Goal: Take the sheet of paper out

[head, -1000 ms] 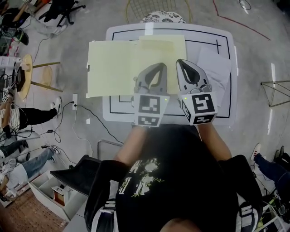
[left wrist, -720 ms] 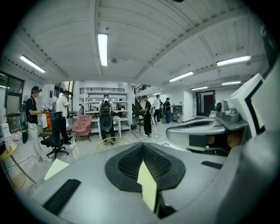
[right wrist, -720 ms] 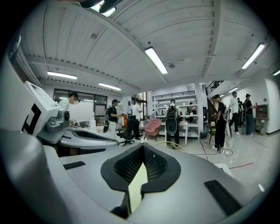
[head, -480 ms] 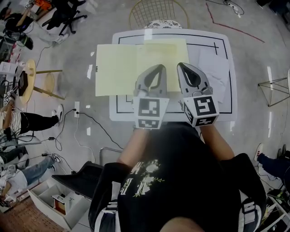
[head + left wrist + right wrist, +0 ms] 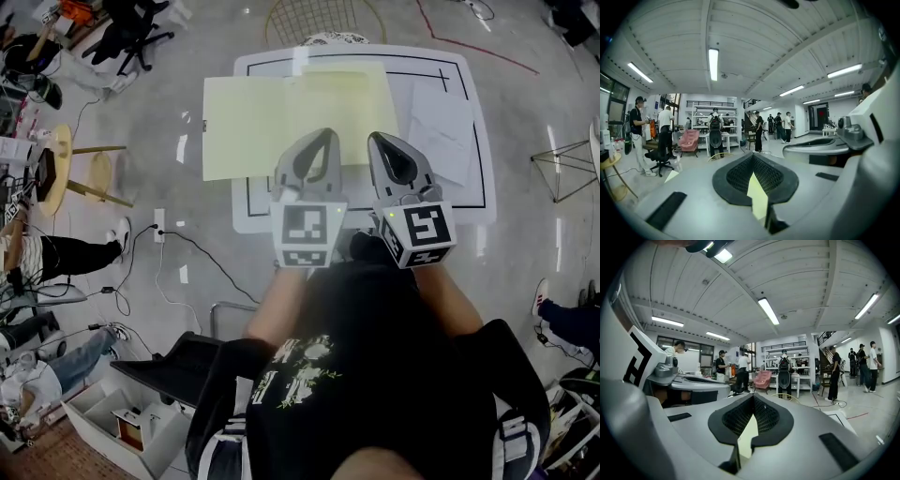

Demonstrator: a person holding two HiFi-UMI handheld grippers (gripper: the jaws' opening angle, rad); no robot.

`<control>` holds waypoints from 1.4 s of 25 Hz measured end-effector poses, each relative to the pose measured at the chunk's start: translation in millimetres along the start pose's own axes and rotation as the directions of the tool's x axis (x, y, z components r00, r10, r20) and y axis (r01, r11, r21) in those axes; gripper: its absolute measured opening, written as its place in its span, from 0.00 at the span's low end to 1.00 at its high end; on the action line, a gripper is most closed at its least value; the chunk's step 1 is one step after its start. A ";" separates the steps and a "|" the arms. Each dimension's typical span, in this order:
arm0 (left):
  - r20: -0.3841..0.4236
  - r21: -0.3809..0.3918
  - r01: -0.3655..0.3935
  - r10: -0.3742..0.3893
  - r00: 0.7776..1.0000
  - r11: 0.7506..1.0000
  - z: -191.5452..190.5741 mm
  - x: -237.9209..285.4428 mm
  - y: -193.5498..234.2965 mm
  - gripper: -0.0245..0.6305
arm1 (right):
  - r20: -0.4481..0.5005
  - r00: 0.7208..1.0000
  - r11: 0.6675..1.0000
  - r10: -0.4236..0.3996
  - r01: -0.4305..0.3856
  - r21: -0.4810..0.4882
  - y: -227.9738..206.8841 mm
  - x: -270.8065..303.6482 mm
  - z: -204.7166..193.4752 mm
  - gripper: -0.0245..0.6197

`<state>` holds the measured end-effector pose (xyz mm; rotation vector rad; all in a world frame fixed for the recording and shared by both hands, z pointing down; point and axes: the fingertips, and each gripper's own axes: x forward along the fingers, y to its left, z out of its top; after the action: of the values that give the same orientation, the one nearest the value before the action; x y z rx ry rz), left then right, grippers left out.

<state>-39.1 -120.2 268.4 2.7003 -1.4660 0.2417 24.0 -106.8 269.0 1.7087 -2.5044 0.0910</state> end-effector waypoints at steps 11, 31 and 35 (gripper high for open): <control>0.007 -0.002 -0.003 0.003 1.000 1.000 0.7 -11.3 -23.0 0.04 | 0.013 1.000 1.000 -0.026 0.026 -0.002 -18.7 -32.3 0.2 0.04; 0.019 0.009 -0.043 0.042 0.999 0.999 24.6 14.3 -71.8 0.04 | 0.034 0.999 0.997 0.029 -0.026 -0.077 -68.6 -57.2 16.6 0.04; 0.011 0.012 -0.032 0.032 0.999 0.999 23.1 16.7 -78.7 0.04 | 0.035 0.999 0.996 0.030 -0.027 -0.081 -71.3 -61.0 15.9 0.04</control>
<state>38.3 -94.0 250.2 2.6932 -1.5172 0.2383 111.5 -78.3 244.9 1.6587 -2.5219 -0.0390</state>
